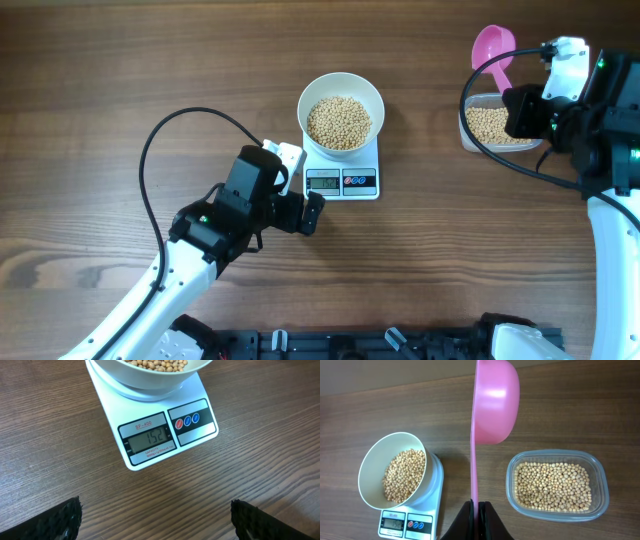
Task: Scoop item into bowl and weigh 150g on scale
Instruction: 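Lift the pink scoop from the tub and carry it left over the bowl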
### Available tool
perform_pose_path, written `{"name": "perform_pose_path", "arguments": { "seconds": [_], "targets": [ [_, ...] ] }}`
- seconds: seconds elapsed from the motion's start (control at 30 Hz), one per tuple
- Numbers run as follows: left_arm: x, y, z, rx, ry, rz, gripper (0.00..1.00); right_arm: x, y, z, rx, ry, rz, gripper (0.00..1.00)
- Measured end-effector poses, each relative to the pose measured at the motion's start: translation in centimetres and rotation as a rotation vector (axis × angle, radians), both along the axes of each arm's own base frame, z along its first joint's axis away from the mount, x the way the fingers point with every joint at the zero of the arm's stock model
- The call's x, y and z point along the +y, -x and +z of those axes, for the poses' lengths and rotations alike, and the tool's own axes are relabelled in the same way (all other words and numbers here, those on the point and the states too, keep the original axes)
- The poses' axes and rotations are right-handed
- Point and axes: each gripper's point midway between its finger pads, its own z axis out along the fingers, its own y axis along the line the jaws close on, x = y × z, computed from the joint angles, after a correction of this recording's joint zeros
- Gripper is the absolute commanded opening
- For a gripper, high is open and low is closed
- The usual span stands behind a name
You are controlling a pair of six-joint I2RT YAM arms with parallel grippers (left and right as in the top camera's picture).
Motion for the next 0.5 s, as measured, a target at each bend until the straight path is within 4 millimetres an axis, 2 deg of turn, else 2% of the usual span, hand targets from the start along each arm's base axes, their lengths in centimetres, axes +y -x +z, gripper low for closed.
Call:
{"name": "perform_pose_path", "arguments": {
  "seconds": [0.37,0.5],
  "targets": [
    [0.0,0.0,0.0,0.000,0.000,0.000,1.00,0.1,0.0,0.0,-0.002,-0.005,0.005,0.04],
    [0.0,0.0,0.0,0.000,0.000,0.000,1.00,1.2,-0.6,1.2,-0.060,-0.046,0.059,0.04]
  ]
}}
